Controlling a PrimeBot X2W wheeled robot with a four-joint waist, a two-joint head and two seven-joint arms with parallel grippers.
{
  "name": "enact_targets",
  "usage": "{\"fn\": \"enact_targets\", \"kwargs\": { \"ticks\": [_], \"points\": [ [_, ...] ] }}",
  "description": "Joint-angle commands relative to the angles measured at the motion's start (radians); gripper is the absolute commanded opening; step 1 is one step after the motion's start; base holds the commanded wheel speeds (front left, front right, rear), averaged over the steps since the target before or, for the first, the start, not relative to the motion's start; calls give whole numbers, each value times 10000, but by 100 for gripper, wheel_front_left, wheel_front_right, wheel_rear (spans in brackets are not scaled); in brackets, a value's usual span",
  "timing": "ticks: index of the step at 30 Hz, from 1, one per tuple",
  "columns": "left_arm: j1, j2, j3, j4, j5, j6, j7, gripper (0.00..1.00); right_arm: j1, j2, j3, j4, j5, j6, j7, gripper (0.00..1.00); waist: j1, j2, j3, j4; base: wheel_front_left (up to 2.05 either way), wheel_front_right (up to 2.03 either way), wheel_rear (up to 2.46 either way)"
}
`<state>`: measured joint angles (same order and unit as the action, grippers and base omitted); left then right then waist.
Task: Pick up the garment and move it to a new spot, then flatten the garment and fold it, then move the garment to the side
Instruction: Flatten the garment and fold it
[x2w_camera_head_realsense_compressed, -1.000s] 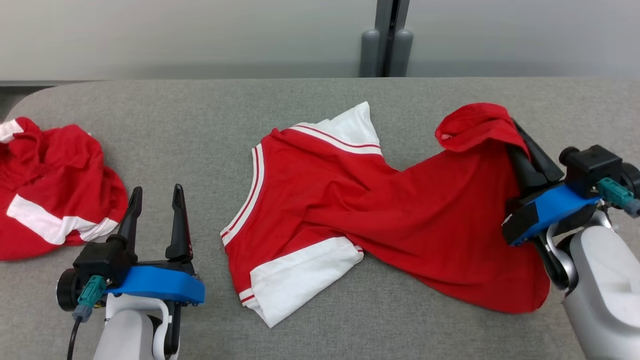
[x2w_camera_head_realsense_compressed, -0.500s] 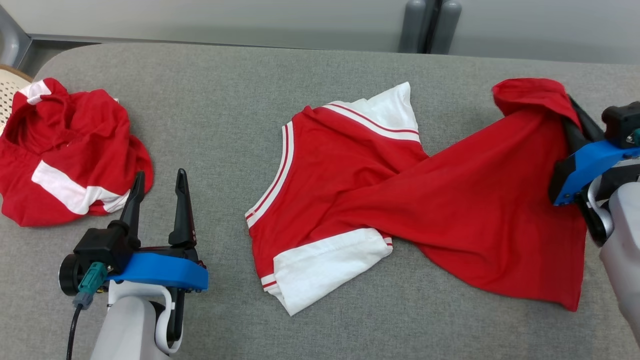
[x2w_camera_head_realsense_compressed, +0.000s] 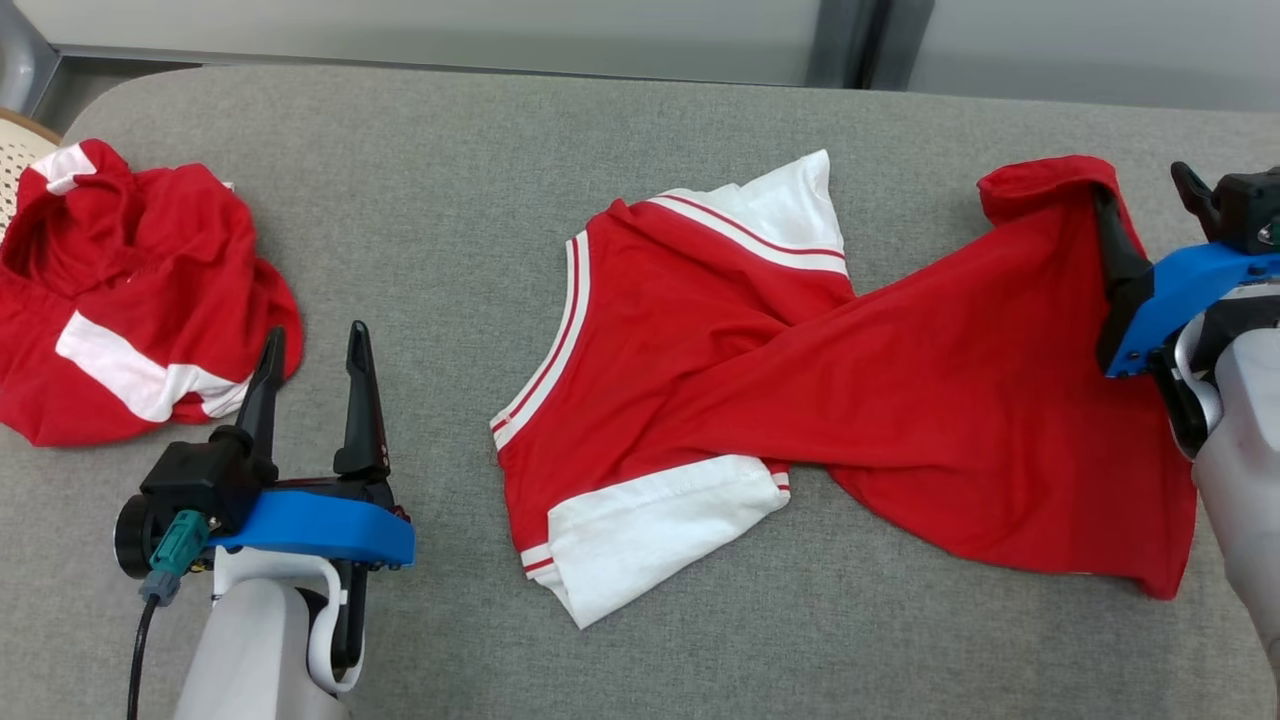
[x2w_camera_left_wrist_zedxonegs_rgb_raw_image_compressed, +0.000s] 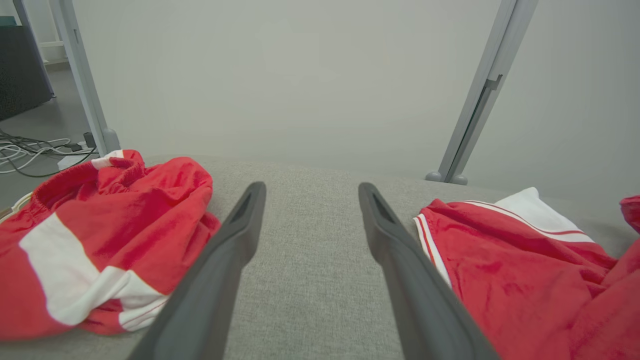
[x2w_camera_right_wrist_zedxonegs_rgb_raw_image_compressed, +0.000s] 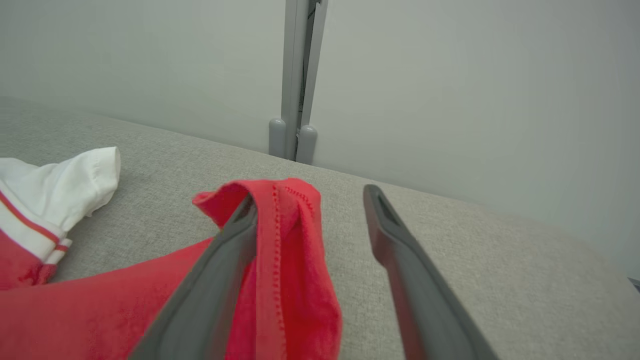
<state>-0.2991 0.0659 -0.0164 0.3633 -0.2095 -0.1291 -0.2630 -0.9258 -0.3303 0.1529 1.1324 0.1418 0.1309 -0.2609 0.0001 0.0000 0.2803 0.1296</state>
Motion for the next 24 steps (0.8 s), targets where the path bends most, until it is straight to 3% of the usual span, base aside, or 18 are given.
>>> {"fn": "enact_targets", "kwargs": {
  "ticks": [1, 11, 24],
  "points": [
    [-86, 24, 37, 4, 74, -23, -26, 100, -123, 72, -21, -179, 48, -3, -51, 100, -1, 0, -86, -112, 0, 0, 0],
    [464, 171, 355, 30, 141, -24, -26, 100, 1065, 464, -282, -2477, 358, -3, -50, 100, -1, 0, -808, -794, 0, 0, 0],
    [1385, 229, 711, -74, 349, -21, -26, 100, 4360, 1118, -476, -6068, 574, -3, -50, 100, -1, 0, -1758, -1490, 0, 0, 0]
  ]
}}
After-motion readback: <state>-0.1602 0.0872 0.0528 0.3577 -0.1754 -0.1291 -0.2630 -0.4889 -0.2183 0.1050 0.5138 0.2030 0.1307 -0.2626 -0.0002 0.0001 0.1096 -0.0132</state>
